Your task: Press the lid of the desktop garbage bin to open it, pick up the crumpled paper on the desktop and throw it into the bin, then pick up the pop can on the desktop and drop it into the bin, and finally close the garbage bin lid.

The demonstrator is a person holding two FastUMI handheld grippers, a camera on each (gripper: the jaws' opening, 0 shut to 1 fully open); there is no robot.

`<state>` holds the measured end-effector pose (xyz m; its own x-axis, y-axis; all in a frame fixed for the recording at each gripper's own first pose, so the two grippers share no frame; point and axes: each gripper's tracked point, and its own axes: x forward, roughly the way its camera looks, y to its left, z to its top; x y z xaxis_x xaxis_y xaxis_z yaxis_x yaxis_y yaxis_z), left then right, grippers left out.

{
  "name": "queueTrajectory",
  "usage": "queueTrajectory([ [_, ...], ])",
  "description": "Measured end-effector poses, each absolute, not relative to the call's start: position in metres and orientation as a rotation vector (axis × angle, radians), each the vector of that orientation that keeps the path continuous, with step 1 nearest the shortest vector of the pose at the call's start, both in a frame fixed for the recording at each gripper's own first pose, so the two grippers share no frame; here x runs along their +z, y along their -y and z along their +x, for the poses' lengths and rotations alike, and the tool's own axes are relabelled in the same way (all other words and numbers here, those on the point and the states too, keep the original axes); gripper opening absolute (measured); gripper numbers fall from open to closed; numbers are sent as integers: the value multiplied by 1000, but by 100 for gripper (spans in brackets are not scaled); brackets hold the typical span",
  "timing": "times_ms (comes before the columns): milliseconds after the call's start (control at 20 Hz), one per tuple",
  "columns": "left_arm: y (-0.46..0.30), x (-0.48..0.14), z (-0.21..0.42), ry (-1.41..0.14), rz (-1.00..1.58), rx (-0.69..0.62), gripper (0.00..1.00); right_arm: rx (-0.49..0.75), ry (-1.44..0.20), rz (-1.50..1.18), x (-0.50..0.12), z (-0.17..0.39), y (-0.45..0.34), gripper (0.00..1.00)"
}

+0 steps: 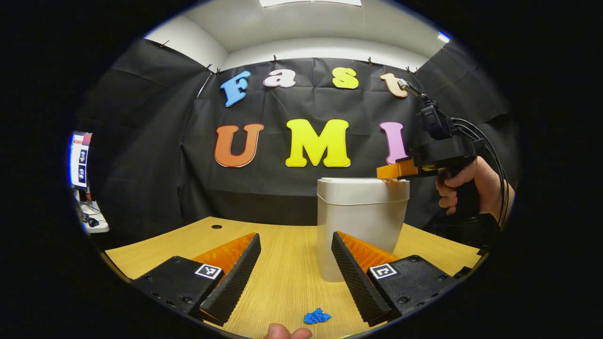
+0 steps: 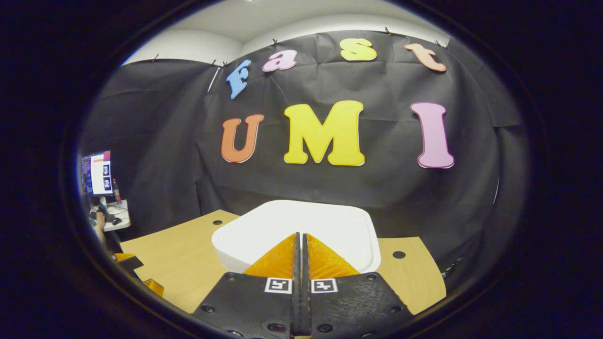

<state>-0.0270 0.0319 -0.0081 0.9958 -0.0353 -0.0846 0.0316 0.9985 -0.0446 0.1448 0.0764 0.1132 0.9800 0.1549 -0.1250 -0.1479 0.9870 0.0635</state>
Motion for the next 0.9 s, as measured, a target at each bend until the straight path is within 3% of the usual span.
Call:
queueTrajectory([
  [50, -32, -9, -27, -87, -36, -33, 98, 131, -110, 52, 118, 142, -73, 0],
  [200, -36, -10, -28, -79, -22, -21, 98, 154, -1, 38, 139, 129, -80, 68],
  [250, -36, -10, -28, -78, -16, -15, 98, 139, 41, 22, 145, 122, -75, 69],
  [400, -36, -15, -26, -85, -16, -7, 98, 115, 152, -20, 163, 102, -70, 94],
  [900, -42, -25, -29, -106, -34, 19, 97, 112, 125, 28, 114, 34, -61, 97],
])
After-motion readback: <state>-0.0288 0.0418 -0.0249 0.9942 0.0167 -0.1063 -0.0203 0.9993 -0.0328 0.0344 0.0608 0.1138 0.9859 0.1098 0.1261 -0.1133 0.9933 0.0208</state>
